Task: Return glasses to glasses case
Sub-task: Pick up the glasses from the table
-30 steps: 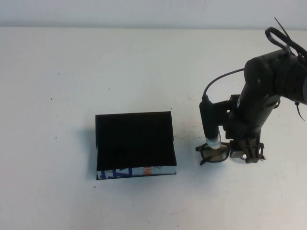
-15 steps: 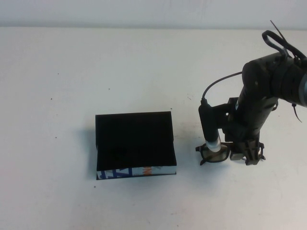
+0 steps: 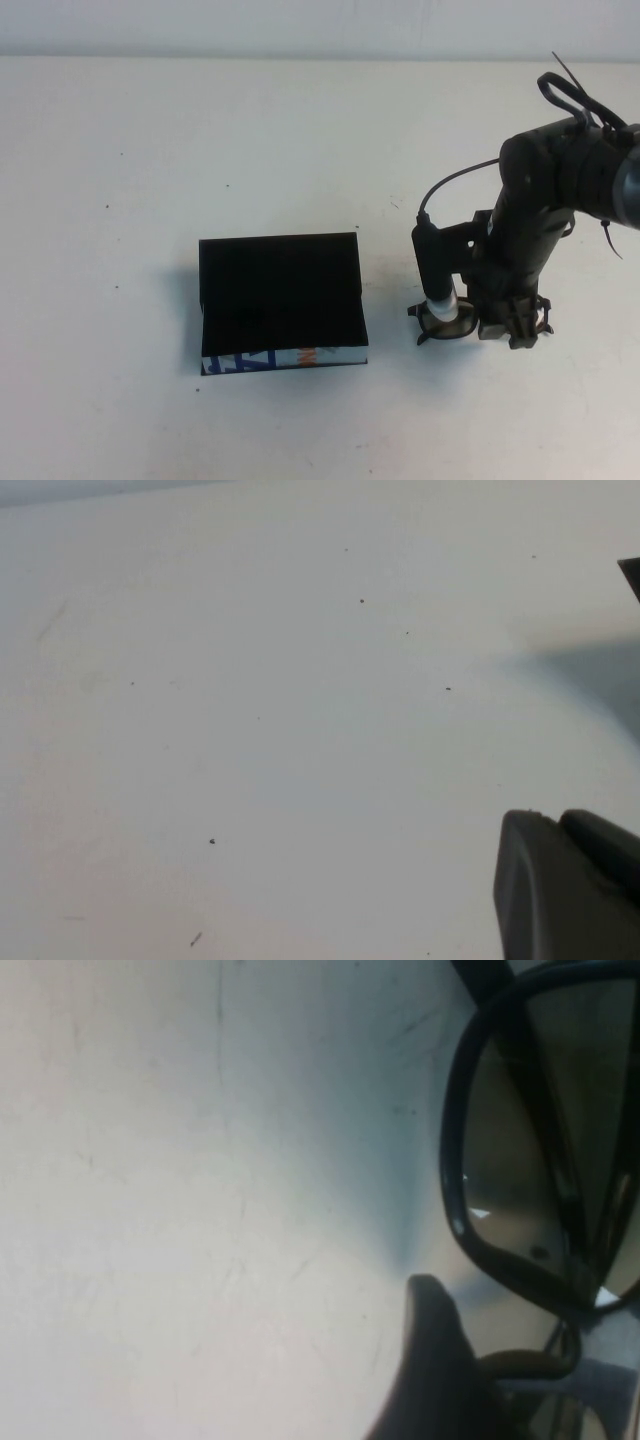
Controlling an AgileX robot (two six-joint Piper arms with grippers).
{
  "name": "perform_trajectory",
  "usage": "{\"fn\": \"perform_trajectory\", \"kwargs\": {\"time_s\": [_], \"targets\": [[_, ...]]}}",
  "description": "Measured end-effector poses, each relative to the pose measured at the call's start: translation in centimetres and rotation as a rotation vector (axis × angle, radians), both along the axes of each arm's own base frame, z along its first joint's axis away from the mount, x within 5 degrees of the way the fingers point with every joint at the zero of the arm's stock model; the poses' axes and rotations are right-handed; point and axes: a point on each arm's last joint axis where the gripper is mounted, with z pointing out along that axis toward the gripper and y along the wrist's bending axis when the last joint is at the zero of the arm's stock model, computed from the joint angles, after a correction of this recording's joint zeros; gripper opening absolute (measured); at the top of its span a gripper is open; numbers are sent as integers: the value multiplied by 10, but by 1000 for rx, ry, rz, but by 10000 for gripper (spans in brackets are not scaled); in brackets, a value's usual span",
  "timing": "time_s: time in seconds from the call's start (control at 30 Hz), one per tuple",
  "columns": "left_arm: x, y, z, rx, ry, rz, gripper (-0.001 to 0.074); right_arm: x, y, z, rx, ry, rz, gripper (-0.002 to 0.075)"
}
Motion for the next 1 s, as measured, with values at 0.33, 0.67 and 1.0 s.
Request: {"fn": "perform_trajectory", "kwargs": {"time_s": [0.33,0.67,1.0], "targets": [[0,0,0,0,0,0,0,1,0,3,-6,15,0,254],[0,0,0,0,0,0,0,0,0,3,-12,28,0,224],[0,0,0,0,0,0,0,-1,-1,2,-18,42,1,181]]}}
